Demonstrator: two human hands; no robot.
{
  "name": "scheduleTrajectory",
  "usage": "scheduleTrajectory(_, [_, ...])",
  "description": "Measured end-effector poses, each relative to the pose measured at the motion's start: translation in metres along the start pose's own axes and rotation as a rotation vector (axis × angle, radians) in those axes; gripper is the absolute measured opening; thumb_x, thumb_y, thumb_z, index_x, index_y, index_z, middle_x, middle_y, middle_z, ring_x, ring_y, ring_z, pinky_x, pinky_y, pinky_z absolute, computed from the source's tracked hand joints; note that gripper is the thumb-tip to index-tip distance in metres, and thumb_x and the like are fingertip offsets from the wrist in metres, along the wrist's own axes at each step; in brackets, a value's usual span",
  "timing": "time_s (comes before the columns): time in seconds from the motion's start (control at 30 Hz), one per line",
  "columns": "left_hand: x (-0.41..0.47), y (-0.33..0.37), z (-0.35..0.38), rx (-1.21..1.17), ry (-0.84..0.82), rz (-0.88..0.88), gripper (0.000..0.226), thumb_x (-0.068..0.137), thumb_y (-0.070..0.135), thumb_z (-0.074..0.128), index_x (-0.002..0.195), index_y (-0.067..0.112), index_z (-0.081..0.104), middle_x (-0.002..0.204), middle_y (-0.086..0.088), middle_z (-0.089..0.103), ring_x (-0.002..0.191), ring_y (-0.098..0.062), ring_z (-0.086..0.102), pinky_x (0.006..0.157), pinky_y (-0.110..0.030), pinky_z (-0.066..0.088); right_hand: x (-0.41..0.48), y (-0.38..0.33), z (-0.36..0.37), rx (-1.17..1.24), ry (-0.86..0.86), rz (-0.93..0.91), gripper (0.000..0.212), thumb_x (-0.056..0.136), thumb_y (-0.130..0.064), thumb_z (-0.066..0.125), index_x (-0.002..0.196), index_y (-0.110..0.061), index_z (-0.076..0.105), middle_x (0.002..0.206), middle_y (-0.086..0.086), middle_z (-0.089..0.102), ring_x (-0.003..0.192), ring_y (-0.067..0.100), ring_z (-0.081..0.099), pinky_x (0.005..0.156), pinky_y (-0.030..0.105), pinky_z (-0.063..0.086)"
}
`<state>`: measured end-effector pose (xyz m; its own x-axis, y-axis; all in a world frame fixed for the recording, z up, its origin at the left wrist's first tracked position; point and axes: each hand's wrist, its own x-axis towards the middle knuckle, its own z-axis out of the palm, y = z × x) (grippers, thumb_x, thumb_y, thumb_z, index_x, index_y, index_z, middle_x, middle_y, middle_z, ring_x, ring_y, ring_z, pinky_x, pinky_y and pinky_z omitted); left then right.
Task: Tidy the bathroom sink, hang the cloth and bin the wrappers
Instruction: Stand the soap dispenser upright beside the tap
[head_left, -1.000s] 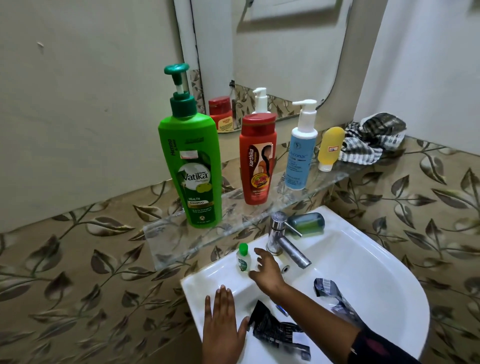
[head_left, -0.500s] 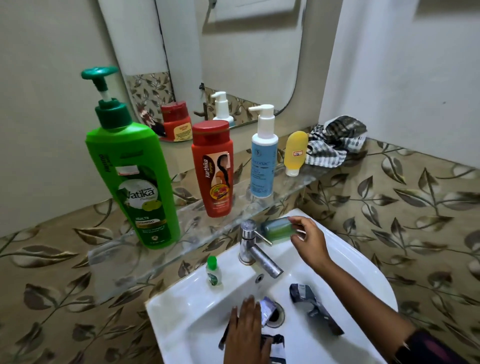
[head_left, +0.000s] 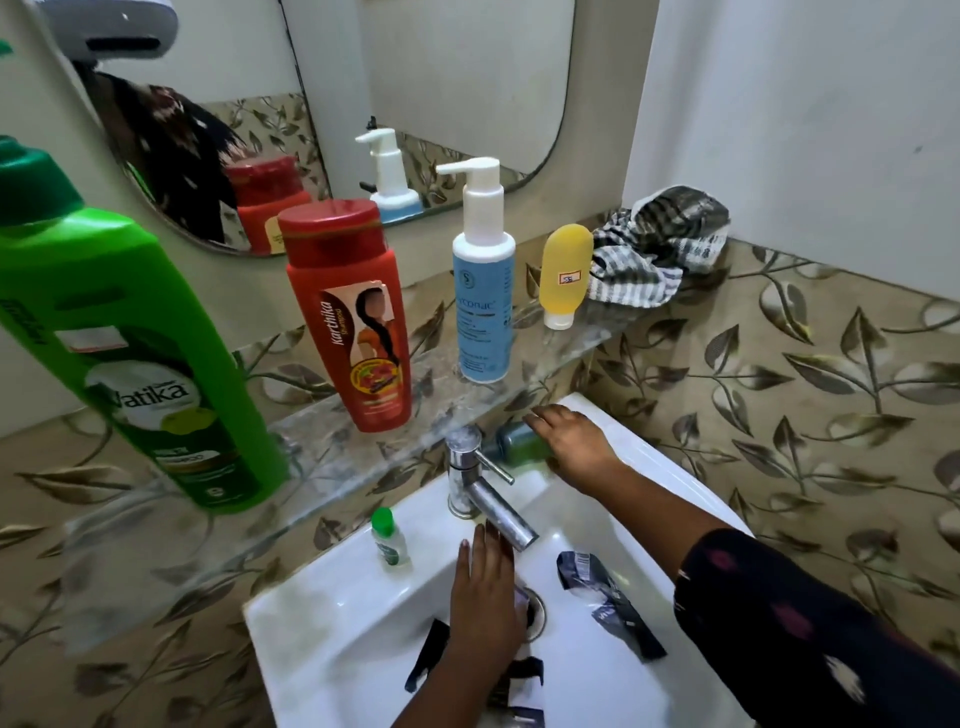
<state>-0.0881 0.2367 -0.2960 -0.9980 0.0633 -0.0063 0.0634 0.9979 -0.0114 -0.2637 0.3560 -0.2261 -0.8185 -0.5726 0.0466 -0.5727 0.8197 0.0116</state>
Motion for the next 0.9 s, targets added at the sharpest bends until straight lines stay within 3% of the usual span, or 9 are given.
scheduleTrajectory(0.07, [0.002,0.001,0.002,0.015,-0.008,-0.009,0.077,0.03,0.053,0.081,0.092,0.006,0.076,0.1,-0.01,0.075,0.098,-0.026,0.069,0.094,-0.042,0.036,0.008,-0.002,0.005,-0.119,-0.068,0.008,0.064,0.088,-0.009,0.051,0.144,-0.016,0.022,0.156,0.009,0.022,0.138,0.027,0.028,0.112,0.041,0.026])
scheduleTrajectory(0.17, [0.004,0.001,0.002,0.021,-0.014,-0.006,0.074,0.028,0.052,0.081,0.088,0.008,0.076,0.097,-0.008,0.075,0.096,-0.025,0.07,0.091,-0.043,0.046,0.011,-0.003,0.015,-0.186,-0.098,0.027,0.062,0.09,-0.012,0.05,0.145,-0.018,0.021,0.153,0.01,0.026,0.136,0.027,0.032,0.11,0.044,0.028])
scheduleTrajectory(0.27, [0.007,0.002,-0.004,0.008,-0.023,-0.014,0.075,0.026,0.055,0.08,0.086,0.01,0.077,0.094,-0.006,0.076,0.093,-0.023,0.071,0.079,-0.039,0.058,0.009,-0.004,0.015,-0.304,0.035,0.009,0.058,0.066,-0.031,0.077,0.121,-0.028,0.059,0.114,-0.001,0.067,0.1,0.017,0.064,0.085,0.028,0.05])
scheduleTrajectory(0.33, [0.007,0.002,-0.01,-0.01,-0.03,-0.024,0.078,0.028,0.058,0.077,0.09,0.011,0.076,0.096,-0.004,0.076,0.095,-0.022,0.07,0.077,-0.038,0.058,0.007,-0.003,0.017,-0.29,0.095,0.01,0.054,0.065,-0.026,0.076,0.117,-0.025,0.061,0.108,-0.001,0.069,0.094,0.018,0.065,0.08,0.027,0.051])
scheduleTrajectory(0.4, [0.008,-0.001,-0.011,-0.021,-0.017,-0.021,0.081,0.042,0.059,0.073,0.106,0.009,0.07,0.113,-0.006,0.07,0.109,-0.025,0.064,0.09,-0.04,0.053,0.01,0.001,0.033,-0.19,0.077,0.02,0.055,0.085,-0.009,0.05,0.137,-0.017,0.036,0.135,0.01,0.049,0.118,0.03,0.048,0.097,0.038,0.039])
scheduleTrajectory(0.47, [0.008,-0.002,-0.012,-0.021,-0.032,-0.023,0.083,0.043,0.059,0.074,0.108,0.008,0.069,0.115,-0.007,0.069,0.11,-0.025,0.063,0.091,-0.04,0.052,0.009,0.004,0.042,-0.07,0.091,0.084,0.057,0.088,-0.006,0.042,0.142,-0.014,0.026,0.144,0.013,0.037,0.126,0.031,0.039,0.102,0.04,0.033])
scheduleTrajectory(0.57, [0.006,-0.001,-0.01,-0.019,-0.039,-0.006,0.083,0.03,0.061,0.077,0.095,0.01,0.075,0.099,-0.005,0.075,0.096,-0.021,0.07,0.076,-0.037,0.059,-0.002,0.003,0.052,0.189,0.252,0.193,0.062,0.086,-0.015,0.058,0.142,-0.012,0.031,0.143,0.013,0.042,0.124,0.033,0.041,0.102,0.04,0.036])
scheduleTrajectory(0.73, [0.005,0.0,-0.006,-0.027,-0.044,-0.002,0.087,0.03,0.062,0.078,0.097,0.008,0.074,0.099,-0.007,0.075,0.095,-0.024,0.07,0.076,-0.04,0.058,-0.014,-0.013,0.06,0.828,0.406,0.421,0.066,0.086,-0.021,0.065,0.139,-0.001,0.032,0.14,0.02,0.044,0.125,0.035,0.045,0.102,0.043,0.041])
scheduleTrajectory(0.9, [0.007,-0.001,-0.006,-0.015,-0.039,-0.007,0.088,0.026,0.064,0.078,0.095,0.009,0.075,0.098,-0.006,0.075,0.094,-0.023,0.07,0.076,-0.039,0.059,-0.014,-0.021,0.065,1.046,0.441,0.513,0.07,0.08,-0.017,0.072,0.136,-0.002,0.033,0.135,0.021,0.049,0.122,0.034,0.05,0.099,0.045,0.048])
